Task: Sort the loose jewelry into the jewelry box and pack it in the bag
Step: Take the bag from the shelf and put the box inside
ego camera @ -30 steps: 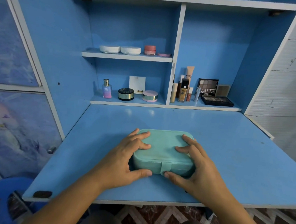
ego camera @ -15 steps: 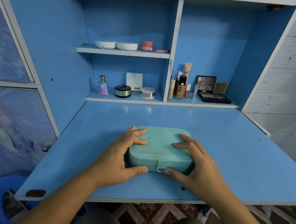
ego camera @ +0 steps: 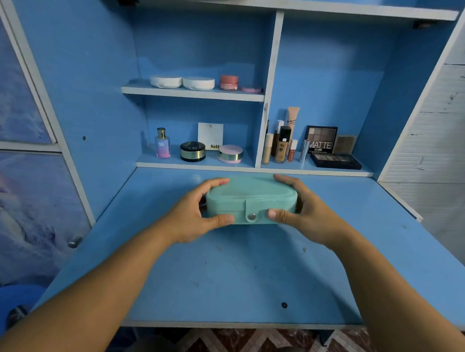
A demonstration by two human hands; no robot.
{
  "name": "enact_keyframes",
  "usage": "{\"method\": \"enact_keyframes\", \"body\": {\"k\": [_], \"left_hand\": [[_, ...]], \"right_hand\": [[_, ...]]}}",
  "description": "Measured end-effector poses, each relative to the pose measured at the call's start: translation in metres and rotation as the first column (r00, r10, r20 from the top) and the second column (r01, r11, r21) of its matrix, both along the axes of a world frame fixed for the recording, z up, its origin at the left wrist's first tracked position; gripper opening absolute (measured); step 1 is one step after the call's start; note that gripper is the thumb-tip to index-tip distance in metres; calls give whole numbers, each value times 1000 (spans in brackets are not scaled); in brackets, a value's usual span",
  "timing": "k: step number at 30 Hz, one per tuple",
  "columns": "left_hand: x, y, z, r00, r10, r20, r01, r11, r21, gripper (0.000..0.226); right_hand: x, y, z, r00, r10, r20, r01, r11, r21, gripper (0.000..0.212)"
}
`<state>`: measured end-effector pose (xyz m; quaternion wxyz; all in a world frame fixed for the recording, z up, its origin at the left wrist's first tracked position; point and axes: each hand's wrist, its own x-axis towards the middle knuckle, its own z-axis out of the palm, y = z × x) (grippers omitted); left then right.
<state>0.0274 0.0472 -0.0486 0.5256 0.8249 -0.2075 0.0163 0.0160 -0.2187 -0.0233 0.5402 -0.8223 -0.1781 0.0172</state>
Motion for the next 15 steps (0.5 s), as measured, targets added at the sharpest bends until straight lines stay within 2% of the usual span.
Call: {"method": "enact_keyframes", "body": {"k": [4,7,10,15], "left_hand": [[9,-3,-14,1000,18,-7,-17,998,54,73],[7,-4,-26,995,37,92,-51,988,149,77],[5,-5,-30,984,35,173,-78,965,249,80],[4,-5,-30,984,47,170,-97,950,296,81]], "right_hand": [[14,-5,-16,1000,-7,1,7,991,-133,68],[15,-7,-31,999,-13,48,23,975,-221,70],[13,-6,-40,995,-24,92,45,973,-226,71],[10,-4,-45,988,-34,150,69,970,-234,73]]}}
